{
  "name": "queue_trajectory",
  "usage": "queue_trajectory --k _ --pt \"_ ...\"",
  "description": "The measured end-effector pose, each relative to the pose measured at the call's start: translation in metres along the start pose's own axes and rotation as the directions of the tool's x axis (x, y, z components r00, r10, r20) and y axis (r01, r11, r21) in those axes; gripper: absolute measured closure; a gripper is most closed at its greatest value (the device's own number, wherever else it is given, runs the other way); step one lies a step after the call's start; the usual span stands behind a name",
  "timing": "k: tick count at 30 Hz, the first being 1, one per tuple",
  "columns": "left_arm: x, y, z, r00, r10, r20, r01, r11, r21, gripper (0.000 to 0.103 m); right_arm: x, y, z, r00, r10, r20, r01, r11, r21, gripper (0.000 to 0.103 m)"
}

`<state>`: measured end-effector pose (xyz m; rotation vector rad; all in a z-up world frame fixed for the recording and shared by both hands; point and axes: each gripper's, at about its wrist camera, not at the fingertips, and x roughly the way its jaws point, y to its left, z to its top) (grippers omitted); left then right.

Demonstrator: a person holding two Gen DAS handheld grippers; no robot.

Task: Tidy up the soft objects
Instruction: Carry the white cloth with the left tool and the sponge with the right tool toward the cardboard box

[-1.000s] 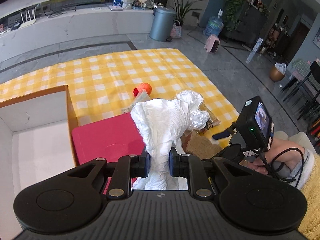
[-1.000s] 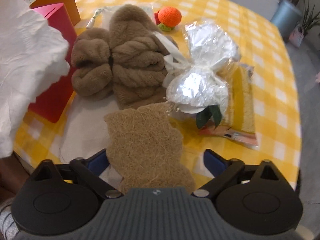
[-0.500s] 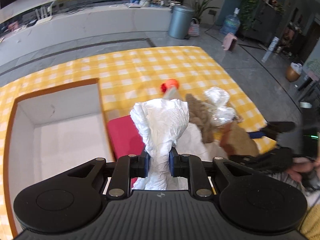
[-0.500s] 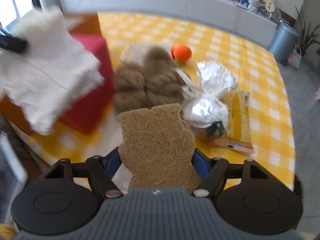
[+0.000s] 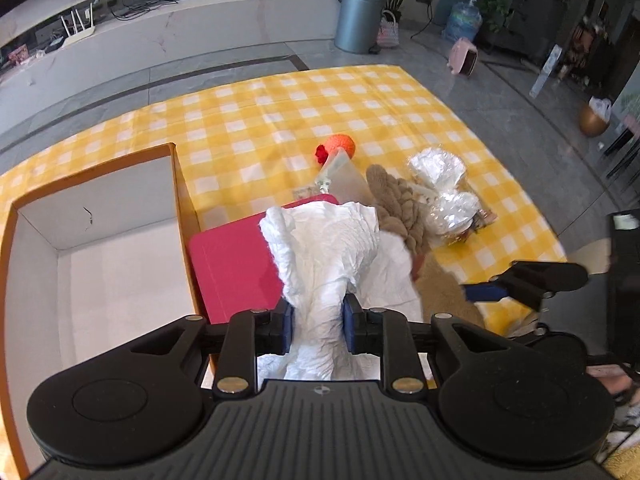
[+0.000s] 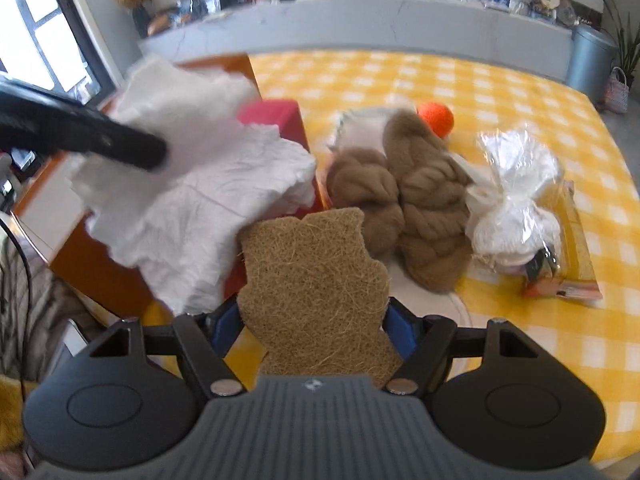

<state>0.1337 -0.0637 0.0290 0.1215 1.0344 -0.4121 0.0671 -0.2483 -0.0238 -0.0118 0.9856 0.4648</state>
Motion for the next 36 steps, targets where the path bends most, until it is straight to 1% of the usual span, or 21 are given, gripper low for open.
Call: queue_trajectory --k 2,4,6,9,11,15,18,20,21,22,23,24,25,26,27,28,29,30,31,34,36 --pt "0.001 -0.005 0.001 1.000 0.015 -0.008 -0.015 1.000 0.018 0.067 -0.009 0.002 0.000 0.999 0.002 0.046 -0.002 1.000 0.009 0.030" --pt "0.002 -0.008 0.003 1.000 0.005 -0.023 -0.005 1.000 0.008 0.042 -0.017 -0.002 0.000 0.997 0.041 0.072 -0.045 0.998 0.046 0.031" --pt "0.004 -0.012 0.006 0.999 -0.036 -0.032 0.036 0.999 0.000 0.034 -0.022 0.001 0.001 0.994 0.054 0.093 -0.057 0.998 0.038 0.031" --pt "0.006 -0.018 0.009 0.999 0.002 -0.040 -0.002 1.000 0.000 0.035 -0.021 0.009 0.002 0.995 0.019 0.097 -0.021 1.000 0.016 0.031" --pt "0.006 -0.018 0.010 0.999 0.002 -0.053 -0.002 1.000 -0.011 0.035 -0.023 0.010 0.002 0.995 0.018 0.099 -0.020 1.000 0.014 0.031" --pt "0.005 -0.008 0.012 0.997 -0.047 -0.068 0.043 0.997 -0.063 0.034 -0.028 0.008 -0.001 0.992 0.032 0.118 -0.036 0.999 0.033 0.031" --pt "0.005 0.005 0.010 0.993 -0.101 -0.066 0.094 0.989 -0.111 0.027 -0.029 0.004 -0.004 0.990 0.063 0.128 -0.075 0.993 0.088 0.031" --pt "0.004 0.018 0.008 0.984 -0.167 -0.054 0.157 0.974 -0.162 0.024 -0.027 0.002 -0.007 0.988 0.084 0.134 -0.098 0.989 0.107 0.031" --pt "0.004 0.025 0.007 0.976 -0.213 -0.041 0.201 0.960 -0.196 0.016 -0.027 0.003 -0.008 0.988 0.079 0.136 -0.094 0.990 0.104 0.031" --pt "0.004 0.032 0.005 0.963 -0.269 -0.024 0.256 0.938 -0.234 0.014 -0.027 0.006 -0.008 0.988 0.074 0.138 -0.088 0.992 0.094 0.031" --pt "0.004 0.038 0.003 0.952 -0.306 0.001 0.295 0.915 -0.275 0.014 -0.027 0.009 -0.008 0.987 0.075 0.142 -0.088 0.992 0.085 0.031" --pt "0.004 0.040 0.001 0.947 -0.320 0.029 0.314 0.900 -0.303 0.013 -0.026 0.012 -0.008 0.986 0.083 0.144 -0.096 0.992 0.083 0.031" --pt "0.005 0.037 -0.001 0.950 -0.310 0.030 0.305 0.906 -0.294 0.013 -0.026 0.014 -0.007 0.985 0.094 0.146 -0.107 0.990 0.087 0.031" --pt "0.009 0.029 0.000 0.962 -0.273 0.003 0.265 0.932 -0.247 0.013 -0.027 0.016 -0.006 0.984 0.102 0.149 -0.117 0.989 0.093 0.031" --pt "0.012 0.018 0.000 0.975 -0.223 -0.020 0.216 0.960 -0.181 0.009 -0.027 0.016 -0.005 0.983 0.101 0.151 -0.116 0.989 0.096 0.031" --pt "0.011 0.013 -0.001 0.979 -0.202 -0.002 0.200 0.969 -0.142 0.009 -0.026 0.018 -0.004 0.986 0.086 0.143 -0.100 0.990 0.095 0.031" --pt "0.011 0.010 -0.001 0.981 -0.195 0.003 0.194 0.972 -0.130 0.009 -0.025 0.018 -0.004 0.987 0.076 0.139 -0.090 0.992 0.094 0.031" --pt "0.010 0.011 -0.001 0.979 -0.203 0.000 0.201 0.970 -0.134 0.014 -0.024 0.018 -0.005 0.987 0.080 0.140 -0.094 0.991 0.099 0.031" --pt "0.010 0.012 0.000 0.975 -0.224 -0.006 0.221 0.965 -0.143 0.024 -0.025 0.016 -0.006 0.986 0.086 0.140 -0.102 0.989 0.107 0.031" --pt "0.009 0.019 0.001 0.956 -0.292 -0.020 0.285 0.946 -0.154 0.042 -0.027 0.016 -0.007 0.987 0.084 0.137 -0.099 0.990 0.103 0.031" --pt "0.008 0.021 0.000 0.950 -0.310 -0.019 0.304 0.941 -0.147 0.045 -0.028 0.018 -0.008 0.988 0.079 0.136 -0.092 0.992 0.092 0.031"
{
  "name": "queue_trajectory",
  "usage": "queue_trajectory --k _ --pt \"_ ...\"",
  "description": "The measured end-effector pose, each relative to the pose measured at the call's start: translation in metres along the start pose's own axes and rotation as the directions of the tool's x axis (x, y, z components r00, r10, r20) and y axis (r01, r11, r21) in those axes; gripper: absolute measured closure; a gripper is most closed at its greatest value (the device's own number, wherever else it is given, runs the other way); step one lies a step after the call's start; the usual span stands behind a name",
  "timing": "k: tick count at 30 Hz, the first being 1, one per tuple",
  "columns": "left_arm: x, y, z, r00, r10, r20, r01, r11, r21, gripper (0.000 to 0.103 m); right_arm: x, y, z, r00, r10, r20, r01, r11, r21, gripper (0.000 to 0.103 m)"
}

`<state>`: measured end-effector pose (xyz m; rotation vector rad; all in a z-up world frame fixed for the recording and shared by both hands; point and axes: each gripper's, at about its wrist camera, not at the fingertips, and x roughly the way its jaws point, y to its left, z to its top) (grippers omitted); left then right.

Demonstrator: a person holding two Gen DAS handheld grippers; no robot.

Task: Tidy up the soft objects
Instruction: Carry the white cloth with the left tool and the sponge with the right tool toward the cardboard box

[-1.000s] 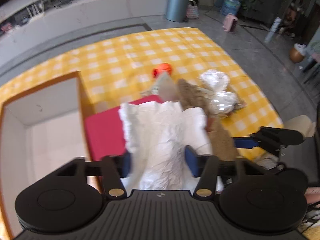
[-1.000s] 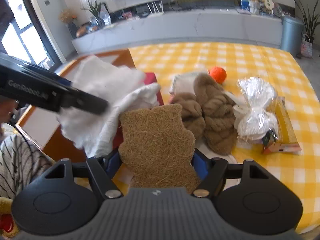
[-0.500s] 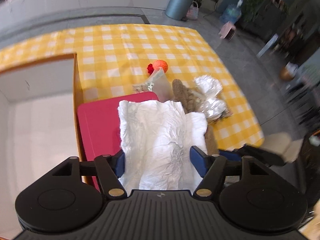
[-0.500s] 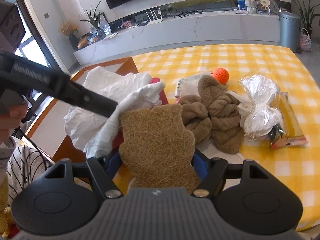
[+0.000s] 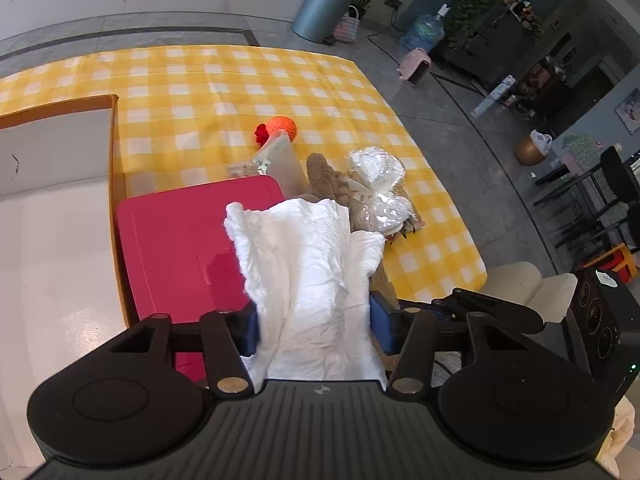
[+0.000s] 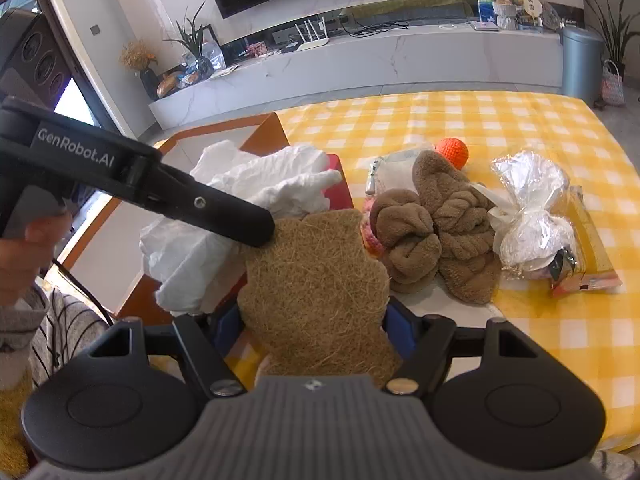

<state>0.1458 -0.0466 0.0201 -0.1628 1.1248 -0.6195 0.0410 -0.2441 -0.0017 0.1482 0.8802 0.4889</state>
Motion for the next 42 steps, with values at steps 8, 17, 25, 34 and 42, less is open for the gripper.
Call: queue_trajectory --k 8,17,25,34,42 --pt "-0.009 0.019 -0.015 0.996 -0.077 0.054 0.077 0.997 -0.006 0.040 -0.001 0.004 -0.003 1.000 -0.003 -0.006 0.003 1.000 -0.005 0.031" --pt "-0.009 0.020 -0.021 0.996 -0.033 0.082 0.034 0.999 -0.003 0.037 0.000 0.008 -0.004 1.000 -0.026 0.003 0.026 1.000 0.008 0.031" --pt "-0.011 0.019 -0.020 0.997 -0.010 0.081 0.012 1.000 -0.023 0.080 -0.004 0.002 -0.005 1.000 -0.005 0.020 0.004 0.998 0.070 0.031" --pt "-0.120 0.041 -0.063 0.934 0.064 0.350 -0.028 0.994 -0.105 0.080 -0.045 0.021 0.008 0.992 0.000 0.125 -0.010 0.997 0.077 0.031" --pt "-0.162 0.065 -0.104 0.854 0.293 0.429 -0.243 0.955 -0.167 0.080 -0.048 0.088 0.033 0.978 0.085 0.192 -0.092 0.995 0.031 0.031"
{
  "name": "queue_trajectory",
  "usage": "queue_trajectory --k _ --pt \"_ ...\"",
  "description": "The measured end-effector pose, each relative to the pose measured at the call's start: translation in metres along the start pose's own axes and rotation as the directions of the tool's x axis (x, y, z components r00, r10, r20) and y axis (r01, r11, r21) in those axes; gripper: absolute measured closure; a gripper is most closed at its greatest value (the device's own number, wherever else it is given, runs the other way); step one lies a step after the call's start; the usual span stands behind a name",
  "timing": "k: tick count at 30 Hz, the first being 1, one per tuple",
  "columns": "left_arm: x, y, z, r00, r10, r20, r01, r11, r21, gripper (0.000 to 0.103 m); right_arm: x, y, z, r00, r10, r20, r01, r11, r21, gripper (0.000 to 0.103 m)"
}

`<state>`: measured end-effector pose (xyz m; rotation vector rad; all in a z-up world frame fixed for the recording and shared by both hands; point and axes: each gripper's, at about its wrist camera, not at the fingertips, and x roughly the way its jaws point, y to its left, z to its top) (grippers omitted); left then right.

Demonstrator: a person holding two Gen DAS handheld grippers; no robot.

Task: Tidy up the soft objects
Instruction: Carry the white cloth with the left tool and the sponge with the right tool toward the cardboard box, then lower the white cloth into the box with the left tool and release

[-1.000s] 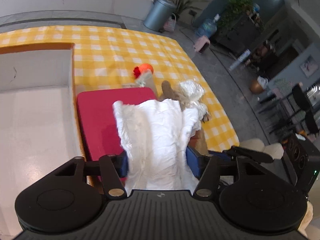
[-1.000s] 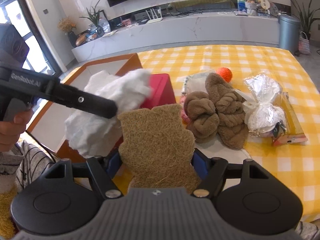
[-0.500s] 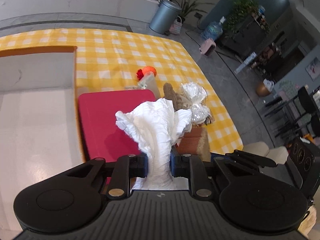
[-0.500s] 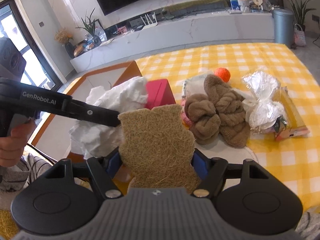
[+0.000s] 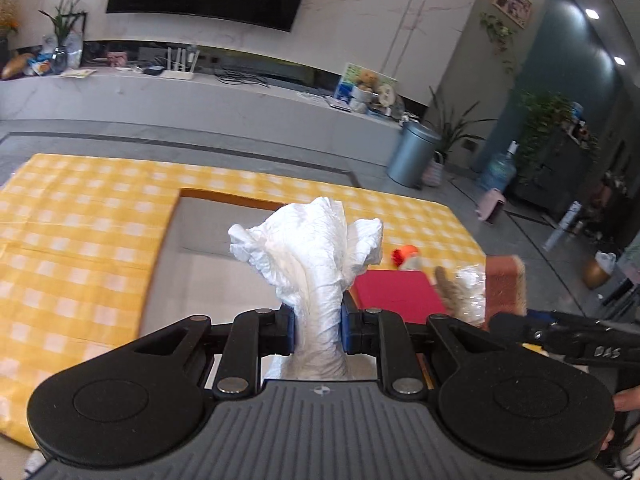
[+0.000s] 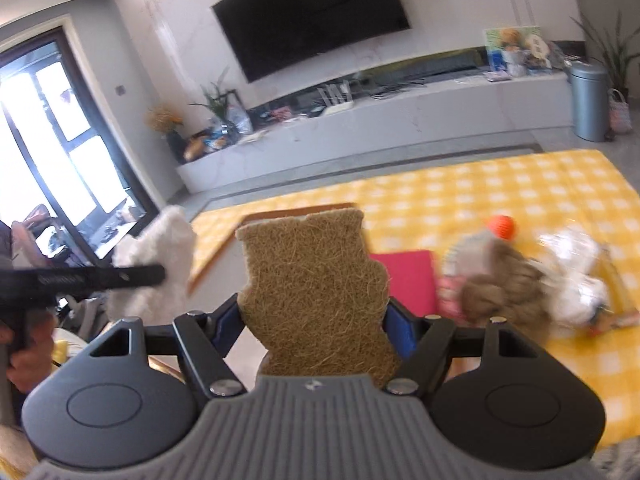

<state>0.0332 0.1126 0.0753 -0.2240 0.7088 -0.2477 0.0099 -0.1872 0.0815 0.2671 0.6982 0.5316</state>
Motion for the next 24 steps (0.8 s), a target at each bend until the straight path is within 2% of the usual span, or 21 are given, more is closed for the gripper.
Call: queue_trajectory --k 5,8,10,13,16,20,24 --pt "0.005 0.010 -0.017 0.992 0.127 -0.001 -0.127 0.991 0.047 0.080 0.038 0.046 0.006 0.996 0.080 -0.040 -0.081 0.996 -0.027 0.031" --pt "0.017 0.020 -0.021 0.986 0.159 -0.046 -0.158 0.987 0.021 0.080 0.064 0.061 0.013 0.986 0.152 -0.061 -0.149 0.988 0.050 0.031" --pt "0.022 0.028 -0.025 0.981 0.179 -0.073 -0.178 0.984 0.013 0.080 0.077 0.072 0.018 0.983 0.180 -0.034 -0.177 0.981 0.077 0.031" --pt "0.024 0.036 -0.029 0.971 0.222 -0.090 -0.221 0.975 0.020 0.079 0.094 0.088 0.023 0.983 0.181 -0.010 -0.180 0.981 0.075 0.031" --pt "0.025 0.038 -0.030 0.970 0.217 -0.107 -0.217 0.976 0.016 0.079 0.106 0.091 0.019 0.983 0.183 0.011 -0.183 0.979 0.090 0.031" --pt "0.030 0.035 -0.037 0.965 0.230 -0.121 -0.222 0.972 0.080 0.079 0.121 0.085 -0.001 0.987 0.152 -0.046 -0.149 0.987 0.061 0.031" --pt "0.044 0.027 -0.042 0.938 0.309 -0.157 -0.288 0.947 0.141 0.079 0.132 0.073 -0.011 0.988 0.130 -0.080 -0.125 0.990 0.069 0.031"
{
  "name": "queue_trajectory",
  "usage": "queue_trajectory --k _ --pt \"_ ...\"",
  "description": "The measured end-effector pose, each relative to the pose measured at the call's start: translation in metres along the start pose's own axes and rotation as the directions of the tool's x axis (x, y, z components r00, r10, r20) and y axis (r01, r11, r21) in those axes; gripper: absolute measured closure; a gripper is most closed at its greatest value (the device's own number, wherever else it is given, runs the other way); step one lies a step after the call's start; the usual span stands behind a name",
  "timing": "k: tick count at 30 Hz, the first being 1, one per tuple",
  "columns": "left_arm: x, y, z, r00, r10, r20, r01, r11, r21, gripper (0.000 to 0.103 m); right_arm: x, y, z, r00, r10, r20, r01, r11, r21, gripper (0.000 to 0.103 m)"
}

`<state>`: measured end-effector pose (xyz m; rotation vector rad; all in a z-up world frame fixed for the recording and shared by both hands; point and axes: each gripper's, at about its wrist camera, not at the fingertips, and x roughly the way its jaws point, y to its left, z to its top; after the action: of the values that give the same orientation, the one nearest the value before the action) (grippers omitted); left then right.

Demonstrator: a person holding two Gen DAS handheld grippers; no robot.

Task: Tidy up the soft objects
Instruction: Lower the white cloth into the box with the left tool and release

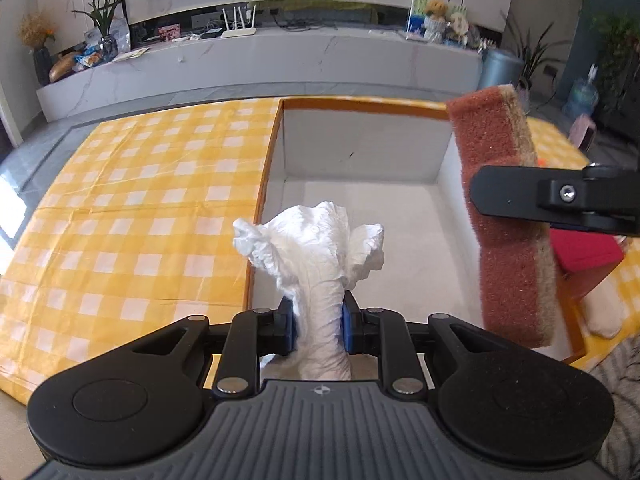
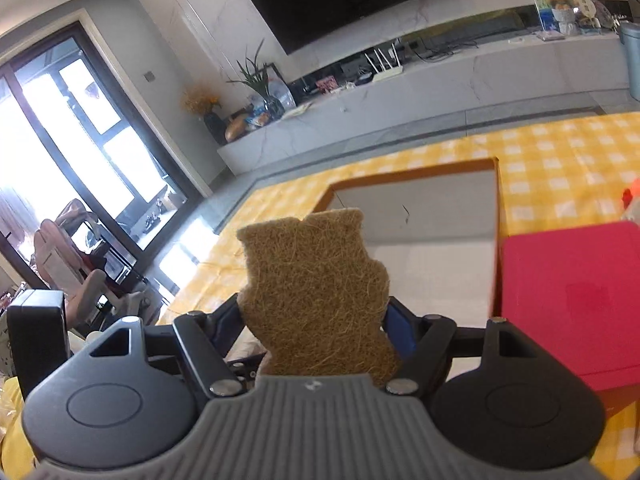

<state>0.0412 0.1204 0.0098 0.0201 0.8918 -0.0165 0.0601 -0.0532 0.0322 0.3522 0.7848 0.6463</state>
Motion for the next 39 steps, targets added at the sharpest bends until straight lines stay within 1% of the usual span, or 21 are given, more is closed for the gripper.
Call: queue_trajectory --k 3,8,10,11,12,13,14,16,17,18,19,20,21,22,24,26,29,31,33,36,39 --pt "0.005 -0.009 -0.001 0.998 0.065 -0.014 -0.064 0.997 0.047 0.079 0.006 -0.005 -0.002 1.000 -0.022 -0.013 0.022 1.000 0.009 0.031" --pt "0.010 -0.016 -0.002 0.995 0.098 -0.033 -0.095 0.992 0.080 0.077 0.010 -0.010 -0.005 0.998 -0.042 -0.037 0.042 0.999 -0.004 0.031" --pt "0.016 -0.018 -0.003 0.993 0.114 -0.042 -0.110 0.989 0.096 0.067 0.012 -0.010 -0.007 0.997 -0.062 -0.040 0.062 0.998 -0.020 0.031" --pt "0.016 -0.020 -0.003 0.992 0.118 -0.041 -0.113 0.988 0.107 0.066 0.013 -0.010 -0.007 0.996 -0.075 -0.040 0.074 0.997 -0.027 0.031" --pt "0.015 -0.022 -0.003 0.992 0.121 -0.042 -0.116 0.987 0.115 0.062 0.013 -0.010 -0.008 0.995 -0.088 -0.039 0.087 0.996 -0.034 0.031" --pt "0.014 -0.023 -0.003 0.992 0.116 -0.048 -0.110 0.987 0.116 0.055 0.014 -0.010 -0.008 0.994 -0.099 -0.037 0.097 0.994 -0.040 0.031" --pt "0.013 -0.024 -0.003 0.993 0.104 -0.051 -0.098 0.989 0.110 0.051 0.014 -0.010 -0.008 0.994 -0.104 -0.037 0.103 0.994 -0.044 0.031" --pt "0.009 -0.020 -0.004 0.997 0.072 -0.035 -0.069 0.993 0.091 0.037 0.014 -0.013 -0.008 0.995 -0.091 -0.050 0.089 0.995 -0.042 0.031" --pt "0.005 -0.018 -0.003 0.998 0.059 -0.017 -0.057 0.995 0.083 0.037 0.015 -0.014 -0.008 0.995 -0.080 -0.060 0.078 0.996 -0.040 0.031" --pt "0.002 -0.016 -0.003 0.999 0.052 0.004 -0.052 0.996 0.076 0.031 0.016 -0.015 -0.008 0.995 -0.075 -0.063 0.073 0.997 -0.038 0.031" --pt "-0.004 -0.015 -0.003 0.998 0.054 0.041 -0.057 0.996 0.071 0.019 0.017 -0.014 -0.007 0.995 -0.078 -0.066 0.076 0.996 -0.039 0.031" --pt "-0.010 -0.013 -0.003 0.996 0.040 0.085 -0.047 0.996 0.072 0.018 0.017 -0.014 -0.008 0.994 -0.085 -0.067 0.083 0.996 -0.044 0.031" --pt "-0.017 -0.011 -0.004 0.991 0.022 0.132 -0.033 0.997 0.076 0.012 0.017 -0.014 -0.008 0.994 -0.091 -0.065 0.088 0.995 -0.046 0.031" --pt "-0.024 -0.011 -0.005 0.984 0.020 0.174 -0.035 0.996 0.081 0.009 0.017 -0.013 -0.008 0.993 -0.094 -0.065 0.091 0.995 -0.047 0.031" --pt "-0.033 -0.010 -0.005 0.971 0.050 0.232 -0.070 0.995 0.077 0.009 0.016 -0.014 -0.008 0.993 -0.094 -0.065 0.092 0.995 -0.044 0.031" --pt "-0.038 -0.006 -0.002 0.964 0.080 0.255 -0.098 0.993 0.058 0.009 0.016 -0.012 -0.008 0.993 -0.100 -0.070 0.096 0.994 -0.056 0.031" --pt "-0.044 0.011 0.001 0.952 0.098 0.289 -0.092 0.995 -0.032 0.009 0.019 -0.012 -0.010 0.989 -0.125 -0.080 0.120 0.990 -0.068 0.030" --pt "-0.045 0.020 0.002 0.945 0.114 0.305 -0.091 0.992 -0.088 0.009 0.023 -0.014 -0.010 0.988 -0.123 -0.097 0.119 0.991 -0.054 0.030" --pt "-0.040 0.028 0.005 0.949 0.124 0.289 -0.090 0.988 -0.126 0.009 0.027 -0.013 -0.011 0.986 -0.129 -0.106 0.124 0.991 -0.048 0.030" --pt "-0.032 0.034 0.006 0.957 0.132 0.258 -0.093 0.983 -0.156 0.009 0.033 -0.007 -0.010 0.982 -0.151 -0.109 0.146 0.988 -0.057 0.029" --pt "-0.029 0.034 0.005 0.957 0.184 0.226 -0.150 0.976 -0.161 0.009 0.041 0.000 -0.014 0.982 -0.156 -0.110 0.149 0.986 -0.069 0.030"
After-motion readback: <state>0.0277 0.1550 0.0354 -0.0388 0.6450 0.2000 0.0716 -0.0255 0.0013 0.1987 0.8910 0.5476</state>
